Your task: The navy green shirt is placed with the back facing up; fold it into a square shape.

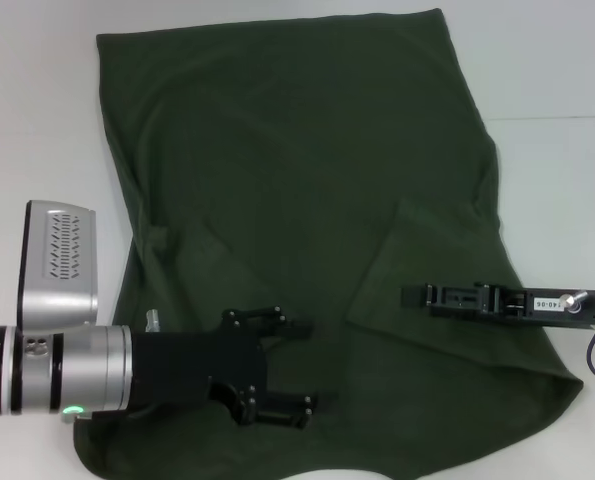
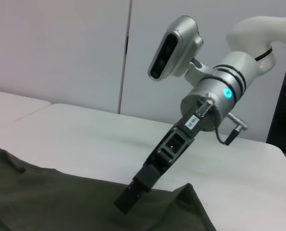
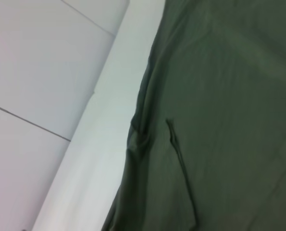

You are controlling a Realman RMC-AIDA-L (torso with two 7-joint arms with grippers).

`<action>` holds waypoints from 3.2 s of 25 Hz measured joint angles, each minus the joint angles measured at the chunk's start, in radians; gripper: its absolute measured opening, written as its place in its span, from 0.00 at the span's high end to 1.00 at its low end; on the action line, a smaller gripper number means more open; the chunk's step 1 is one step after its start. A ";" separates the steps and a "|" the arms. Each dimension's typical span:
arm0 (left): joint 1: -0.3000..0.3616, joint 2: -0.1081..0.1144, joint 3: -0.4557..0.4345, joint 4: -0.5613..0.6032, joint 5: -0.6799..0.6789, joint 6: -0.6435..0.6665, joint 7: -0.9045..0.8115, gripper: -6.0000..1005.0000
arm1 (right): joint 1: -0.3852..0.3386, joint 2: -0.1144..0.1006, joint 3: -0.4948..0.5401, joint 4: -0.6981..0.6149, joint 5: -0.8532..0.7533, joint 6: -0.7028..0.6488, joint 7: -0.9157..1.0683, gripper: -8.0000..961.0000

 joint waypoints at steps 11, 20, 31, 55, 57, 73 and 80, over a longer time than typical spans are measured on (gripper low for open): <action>0.003 0.000 0.000 0.002 0.000 0.000 -0.006 0.13 | -0.005 -0.001 0.108 0.000 0.022 -0.056 -0.120 0.02; 0.035 0.005 -0.101 0.013 0.013 0.062 -0.057 0.13 | -0.052 0.020 0.137 0.071 0.240 -0.154 -0.489 0.02; 0.144 0.005 -0.202 0.170 0.080 0.124 -0.257 0.13 | -0.041 0.036 0.089 0.104 0.240 -0.102 -0.619 0.02; 0.238 0.007 -0.470 0.378 0.370 0.153 -0.340 0.13 | 0.009 -0.008 -0.180 0.089 0.240 -0.118 -0.625 0.02; 0.238 0.007 -0.470 0.377 0.380 0.153 -0.344 0.13 | 0.013 -0.014 -0.198 0.084 0.239 -0.135 -0.622 0.02; 0.232 0.004 -0.462 0.341 0.411 0.122 -0.357 0.13 | 0.015 -0.016 -0.173 0.077 0.253 -0.140 -0.613 0.02; 0.226 0.005 -0.439 0.339 0.423 0.126 -0.365 0.15 | 0.008 -0.015 -0.147 0.077 0.253 -0.146 -0.612 0.02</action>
